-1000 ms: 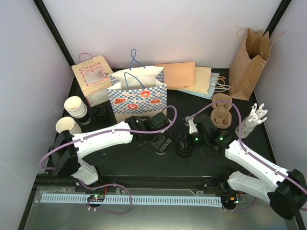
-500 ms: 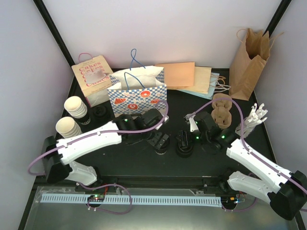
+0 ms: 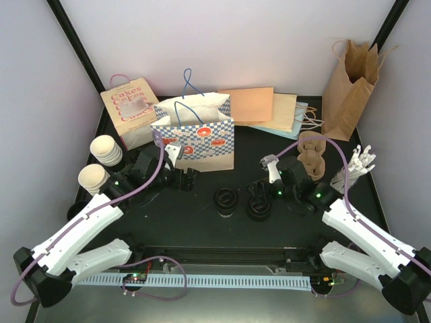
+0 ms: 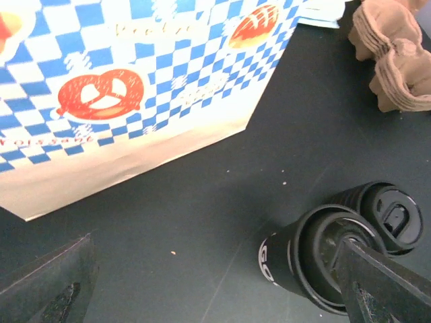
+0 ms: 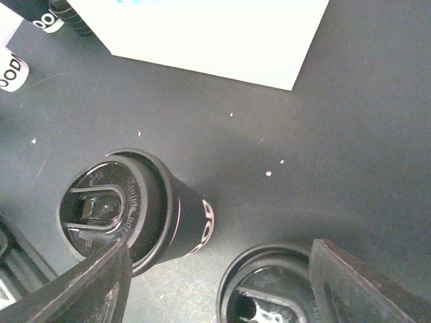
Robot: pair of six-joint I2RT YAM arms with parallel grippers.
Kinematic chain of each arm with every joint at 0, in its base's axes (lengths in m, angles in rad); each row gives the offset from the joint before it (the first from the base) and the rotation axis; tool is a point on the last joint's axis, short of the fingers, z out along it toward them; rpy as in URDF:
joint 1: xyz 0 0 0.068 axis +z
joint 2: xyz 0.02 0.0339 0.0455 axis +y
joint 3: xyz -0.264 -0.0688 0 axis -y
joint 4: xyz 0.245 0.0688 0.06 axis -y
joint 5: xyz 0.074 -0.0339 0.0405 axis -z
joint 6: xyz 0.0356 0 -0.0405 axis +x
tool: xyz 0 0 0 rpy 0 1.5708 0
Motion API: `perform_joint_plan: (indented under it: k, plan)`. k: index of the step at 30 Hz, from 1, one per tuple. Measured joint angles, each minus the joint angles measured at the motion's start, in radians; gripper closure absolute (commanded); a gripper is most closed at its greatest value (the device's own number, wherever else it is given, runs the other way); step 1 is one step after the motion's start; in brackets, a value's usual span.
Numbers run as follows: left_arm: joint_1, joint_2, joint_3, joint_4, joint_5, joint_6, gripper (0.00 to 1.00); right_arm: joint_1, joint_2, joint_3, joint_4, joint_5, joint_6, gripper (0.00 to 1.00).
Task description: Pack the takeout coffee
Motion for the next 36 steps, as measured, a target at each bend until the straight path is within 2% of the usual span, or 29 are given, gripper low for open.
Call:
perform_joint_plan:
  k: [3,6,8,12,17,24,29,36]
  plan:
    - [0.063,-0.027,-0.075,0.039,0.047,0.001,0.01,0.0,-0.016,-0.001,0.019,0.018,-0.019,0.18]
    - [0.123,-0.028,-0.133,0.073,0.116,0.003,0.01,0.0,-0.037,-0.001,0.039,0.036,-0.035,0.04]
    - [0.169,-0.029,-0.159,0.09,0.162,0.004,0.01,0.0,-0.044,-0.001,0.046,0.044,-0.04,0.0]
    - [0.247,-0.038,-0.201,0.129,0.266,0.003,0.01,0.0,-0.041,0.002,0.05,0.053,-0.055,0.0]
    - [0.268,-0.066,-0.251,0.174,0.351,-0.008,0.01,0.018,-0.027,0.013,0.052,0.056,-0.06,0.0]
    - [0.293,-0.096,-0.274,0.188,0.385,-0.028,0.01,0.032,0.003,0.061,0.081,0.092,-0.059,0.0]
    - [0.317,-0.105,-0.26,0.178,0.386,-0.024,0.01,0.032,0.008,0.085,0.211,0.148,-0.056,0.0]
    - [0.355,-0.105,-0.219,0.158,0.387,-0.014,0.01,0.032,-0.035,-0.003,0.454,0.22,-0.125,0.0]
